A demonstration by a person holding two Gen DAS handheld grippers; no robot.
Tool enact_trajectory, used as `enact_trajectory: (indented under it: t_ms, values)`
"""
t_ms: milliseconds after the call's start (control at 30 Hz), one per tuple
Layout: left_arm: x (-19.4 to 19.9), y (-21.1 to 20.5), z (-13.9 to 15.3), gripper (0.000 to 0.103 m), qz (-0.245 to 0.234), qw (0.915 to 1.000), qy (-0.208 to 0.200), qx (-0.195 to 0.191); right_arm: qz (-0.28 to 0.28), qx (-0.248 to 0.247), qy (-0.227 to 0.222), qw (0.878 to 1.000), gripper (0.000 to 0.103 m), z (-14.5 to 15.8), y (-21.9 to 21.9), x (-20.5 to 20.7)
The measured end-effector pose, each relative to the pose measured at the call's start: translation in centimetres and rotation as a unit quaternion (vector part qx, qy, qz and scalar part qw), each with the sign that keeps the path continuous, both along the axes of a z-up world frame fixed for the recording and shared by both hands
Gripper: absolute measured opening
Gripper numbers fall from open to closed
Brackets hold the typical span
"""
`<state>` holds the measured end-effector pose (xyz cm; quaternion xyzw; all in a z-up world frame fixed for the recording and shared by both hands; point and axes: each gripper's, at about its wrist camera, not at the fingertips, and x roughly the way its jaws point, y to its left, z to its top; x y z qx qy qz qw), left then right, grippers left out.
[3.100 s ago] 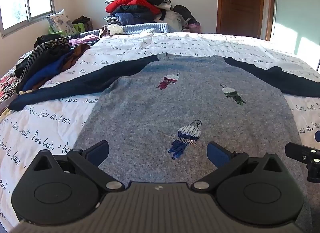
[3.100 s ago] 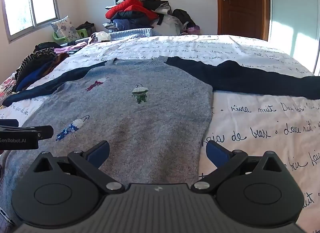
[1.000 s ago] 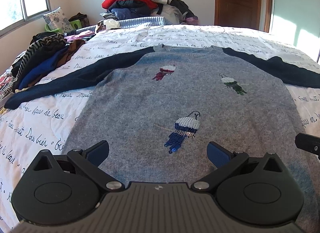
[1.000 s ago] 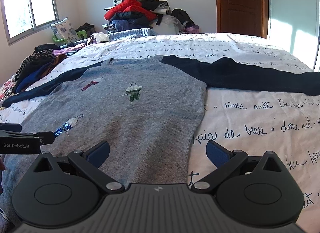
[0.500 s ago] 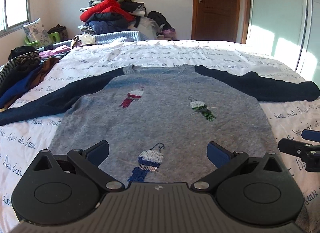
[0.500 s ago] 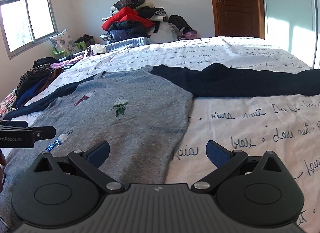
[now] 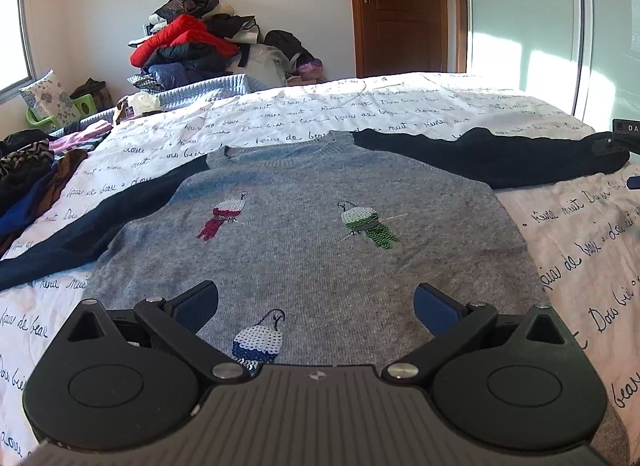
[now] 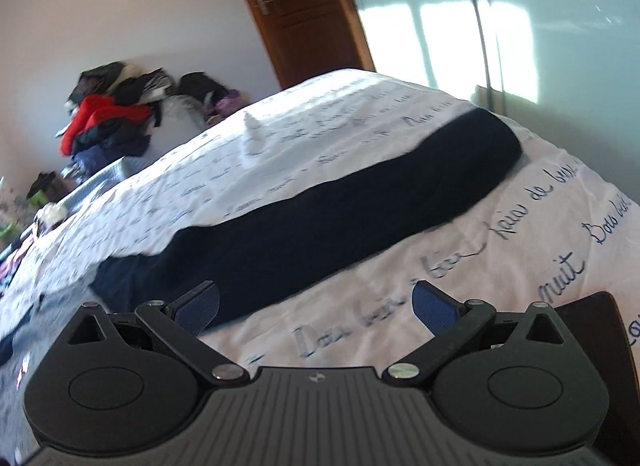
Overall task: Fold small clothes
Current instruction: 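Grasp the navy sleeve cuff with the right gripper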
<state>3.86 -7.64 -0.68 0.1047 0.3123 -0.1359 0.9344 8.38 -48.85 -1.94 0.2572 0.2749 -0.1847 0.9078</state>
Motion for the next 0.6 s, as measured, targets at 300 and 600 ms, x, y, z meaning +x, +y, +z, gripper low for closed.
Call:
enact_trajectory:
  t_ms: [300,600]
  values:
    - [1.2,-1.1,-0.1,0.103,0.007,0.9998,0.018,0.000,-0.106,0.049,-0.003,0.993,0.103,-2.8,-9.7,2.0]
    - [2.3,-3.2,-1.3,0.103,-0.004,0.9990,0.037,0.022,-0.158,0.107,-0.031,0.981,0.077,-3.8,-14.1,4.2]
